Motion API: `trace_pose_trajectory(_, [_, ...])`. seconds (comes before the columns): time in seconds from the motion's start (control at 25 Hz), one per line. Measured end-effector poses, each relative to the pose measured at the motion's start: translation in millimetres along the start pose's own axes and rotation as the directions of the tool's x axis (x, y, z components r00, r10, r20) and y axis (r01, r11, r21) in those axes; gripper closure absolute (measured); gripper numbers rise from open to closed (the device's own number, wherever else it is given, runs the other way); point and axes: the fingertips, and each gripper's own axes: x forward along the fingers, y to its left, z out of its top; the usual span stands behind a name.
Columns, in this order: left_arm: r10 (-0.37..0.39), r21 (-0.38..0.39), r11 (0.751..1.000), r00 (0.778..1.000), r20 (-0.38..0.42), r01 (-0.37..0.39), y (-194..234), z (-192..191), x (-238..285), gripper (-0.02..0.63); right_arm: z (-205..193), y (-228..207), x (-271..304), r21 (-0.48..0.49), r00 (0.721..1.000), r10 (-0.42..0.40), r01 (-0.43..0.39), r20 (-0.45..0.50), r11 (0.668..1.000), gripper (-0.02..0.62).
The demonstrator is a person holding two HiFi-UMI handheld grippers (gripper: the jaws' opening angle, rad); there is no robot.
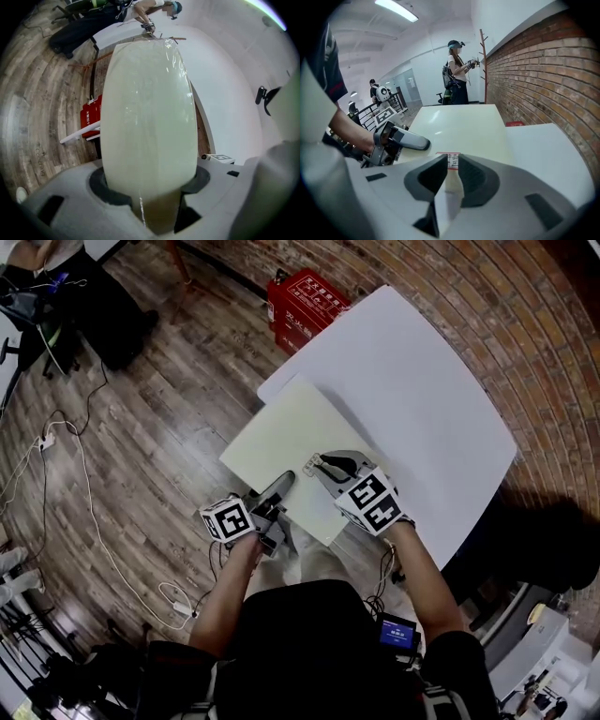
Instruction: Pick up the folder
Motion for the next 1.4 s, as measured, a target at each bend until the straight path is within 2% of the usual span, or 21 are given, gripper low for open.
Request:
trace_pose_trajectory(0.12, [0.022,0.084,0.996,1.0,-0.011,-0.021,-13.8,5.7,-2.3,0.339,6.7,-4.9,-11.7,0.001,0.998,-0.049,0.049,0.032,0.999,0.542])
trace_pose_trajectory(0.4, [0.05,0.217,0.975,0.999,-0.021,-0.044,-42.8,17.7,-18.6,0.339,27.9,-2.1,-39.1,0.083,0.983,-0.13,0.12,0.127,0.989,0.558])
trace_pose_trajectory(0.56, [0.065,0.306,0.95,0.998,-0.003,-0.061,-59.5,33.4,-30.0,0.339,44.1,1.1,-54.9,0.113,0.963,-0.183,0.164,0.197,0.98,0.563])
trace_pose_trajectory(0.88, [0.102,0.501,0.86,0.994,0.025,-0.101,-103.1,54.8,-52.1,0.34,74.9,14.6,-93.0,0.176,0.912,-0.238,0.188,0.333,0.966,0.565])
trace_pose_trajectory(1.12, [0.081,0.634,0.768,0.996,0.045,-0.091,-143.2,69.8,-69.1,0.34,106.6,32.9,-119.8,0.189,0.862,-0.278,0.216,0.424,0.958,0.565])
trace_pose_trajectory(1.28, [0.066,0.7,0.71,0.997,0.044,-0.078,-167.3,73.4,-77.7,0.339,117.8,42.9,-133.8,0.202,0.836,-0.297,0.227,0.461,0.953,0.566])
trace_pose_trajectory(1.4, [0.049,0.728,0.682,0.998,0.041,-0.063,-181.5,75.0,-82.7,0.339,124.7,47.5,-138.7,0.198,0.824,-0.306,0.238,0.477,0.951,0.565])
